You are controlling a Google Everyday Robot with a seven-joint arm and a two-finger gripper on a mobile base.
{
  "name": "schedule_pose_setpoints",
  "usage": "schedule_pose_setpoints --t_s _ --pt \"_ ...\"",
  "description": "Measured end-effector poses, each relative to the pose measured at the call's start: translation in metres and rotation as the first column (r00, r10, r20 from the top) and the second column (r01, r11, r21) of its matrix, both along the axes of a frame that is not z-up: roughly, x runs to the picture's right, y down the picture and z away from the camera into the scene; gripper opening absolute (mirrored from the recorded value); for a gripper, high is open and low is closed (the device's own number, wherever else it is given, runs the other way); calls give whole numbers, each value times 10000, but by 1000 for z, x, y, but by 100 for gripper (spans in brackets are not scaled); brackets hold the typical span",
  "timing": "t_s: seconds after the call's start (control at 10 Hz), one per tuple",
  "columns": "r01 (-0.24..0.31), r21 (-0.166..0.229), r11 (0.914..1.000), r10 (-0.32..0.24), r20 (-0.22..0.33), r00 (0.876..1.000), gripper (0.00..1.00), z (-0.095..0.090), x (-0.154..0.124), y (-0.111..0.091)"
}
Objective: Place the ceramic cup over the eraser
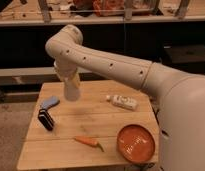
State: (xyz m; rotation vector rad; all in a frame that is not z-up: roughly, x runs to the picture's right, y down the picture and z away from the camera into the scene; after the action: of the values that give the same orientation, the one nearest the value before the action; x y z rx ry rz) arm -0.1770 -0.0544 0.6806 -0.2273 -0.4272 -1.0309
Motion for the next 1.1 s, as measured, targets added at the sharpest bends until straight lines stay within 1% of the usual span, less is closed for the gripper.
schedule_pose_setpoints --t_s 0.2,0.6,0.8,1.1 --pt "350 -24 9994 -350 311 9989 8 -5 -20 3" --pt "741 -49 9972 -737 583 9956 8 -8 -34 3" --pt "1037 -46 9946 -1030 825 9913 8 -10 -56 6" --pt "1235 -52 9923 -1224 971 9877 8 -10 -60 5"
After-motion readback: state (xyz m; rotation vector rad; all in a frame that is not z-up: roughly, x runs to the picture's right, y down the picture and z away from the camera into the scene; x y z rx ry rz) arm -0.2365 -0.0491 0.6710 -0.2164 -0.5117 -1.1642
